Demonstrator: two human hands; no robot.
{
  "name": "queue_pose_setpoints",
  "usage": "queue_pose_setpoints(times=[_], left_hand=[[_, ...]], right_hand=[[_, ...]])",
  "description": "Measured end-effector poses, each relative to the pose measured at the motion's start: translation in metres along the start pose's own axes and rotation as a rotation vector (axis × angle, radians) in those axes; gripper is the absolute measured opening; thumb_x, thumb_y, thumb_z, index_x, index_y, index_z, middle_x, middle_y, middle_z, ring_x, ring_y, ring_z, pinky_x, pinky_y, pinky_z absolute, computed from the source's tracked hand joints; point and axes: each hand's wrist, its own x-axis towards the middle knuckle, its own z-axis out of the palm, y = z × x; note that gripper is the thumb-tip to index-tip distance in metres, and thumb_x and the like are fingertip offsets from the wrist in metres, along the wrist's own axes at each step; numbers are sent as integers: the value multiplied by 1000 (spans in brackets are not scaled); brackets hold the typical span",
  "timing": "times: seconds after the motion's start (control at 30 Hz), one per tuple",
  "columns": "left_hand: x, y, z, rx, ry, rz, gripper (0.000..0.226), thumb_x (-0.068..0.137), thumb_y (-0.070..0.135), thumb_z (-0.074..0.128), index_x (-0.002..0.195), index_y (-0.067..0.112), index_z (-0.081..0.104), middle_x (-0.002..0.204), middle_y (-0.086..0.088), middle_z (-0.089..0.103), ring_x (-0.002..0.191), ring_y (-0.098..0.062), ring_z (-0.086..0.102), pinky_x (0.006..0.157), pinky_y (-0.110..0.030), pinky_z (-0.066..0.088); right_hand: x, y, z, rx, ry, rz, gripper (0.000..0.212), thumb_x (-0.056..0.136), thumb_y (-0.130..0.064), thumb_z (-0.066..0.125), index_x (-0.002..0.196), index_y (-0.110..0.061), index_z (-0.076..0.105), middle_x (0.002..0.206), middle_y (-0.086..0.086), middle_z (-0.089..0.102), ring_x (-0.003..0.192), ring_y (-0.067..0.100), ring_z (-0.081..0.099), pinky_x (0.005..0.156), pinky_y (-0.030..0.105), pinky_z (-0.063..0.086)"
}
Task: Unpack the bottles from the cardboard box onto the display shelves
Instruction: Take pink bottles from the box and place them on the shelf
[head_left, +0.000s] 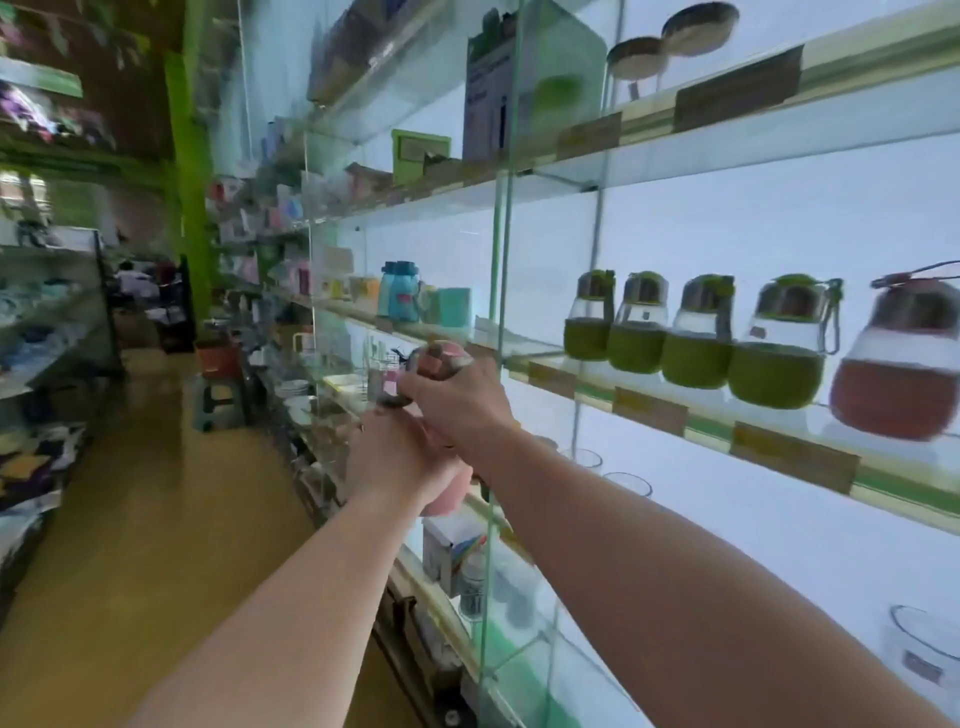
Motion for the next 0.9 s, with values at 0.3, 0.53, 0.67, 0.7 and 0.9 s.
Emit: queue_pose_setpoints(times=[0.3, 0.53, 0.67, 0.7, 0.9], left_hand=[[-20, 103, -46, -195, -1, 199, 65, 76, 48, 61, 121, 3, 52, 112, -17, 62, 104, -33, 60, 79, -35, 46], [-66, 205, -26, -323, -141, 430, 58, 76, 50, 59, 118, 11, 55, 108, -9, 62, 103, -28, 61, 71, -29, 40], [-101, 265, -12, -393, -228, 547, 59, 75, 53, 59, 120, 14, 56, 112, -7, 61, 105, -26, 59, 71, -29, 39], [-112, 279, -9, -410, -258, 567, 61, 75, 53, 60, 122, 13, 55, 115, -7, 60, 107, -25, 58, 72, -29, 41], [-176, 352, 9, -552, -437, 658, 56, 76, 47, 64, 120, 12, 54, 117, -9, 58, 110, -25, 57, 88, -34, 46]], right_hand=[[-44, -50, -128, -154, 262, -61, 72, 74, -48, 68, 126, -9, 37, 94, 0, 51, 84, 20, 51, 71, 29, 39], [-83, -33, -235, -268, 488, 48, 78, 73, -50, 67, 130, -7, 36, 108, 3, 54, 104, 25, 57, 81, 32, 44], [-111, -18, -297, -353, 607, 126, 76, 73, -49, 66, 128, -7, 36, 101, 2, 53, 107, 26, 57, 84, 33, 46], [-118, -14, -312, -368, 640, 146, 75, 74, -49, 66, 128, -7, 36, 99, 2, 54, 104, 25, 57, 82, 32, 46], [-162, 14, -391, -426, 813, 262, 73, 74, -47, 67, 127, -7, 37, 93, -2, 53, 94, 21, 55, 74, 30, 41]])
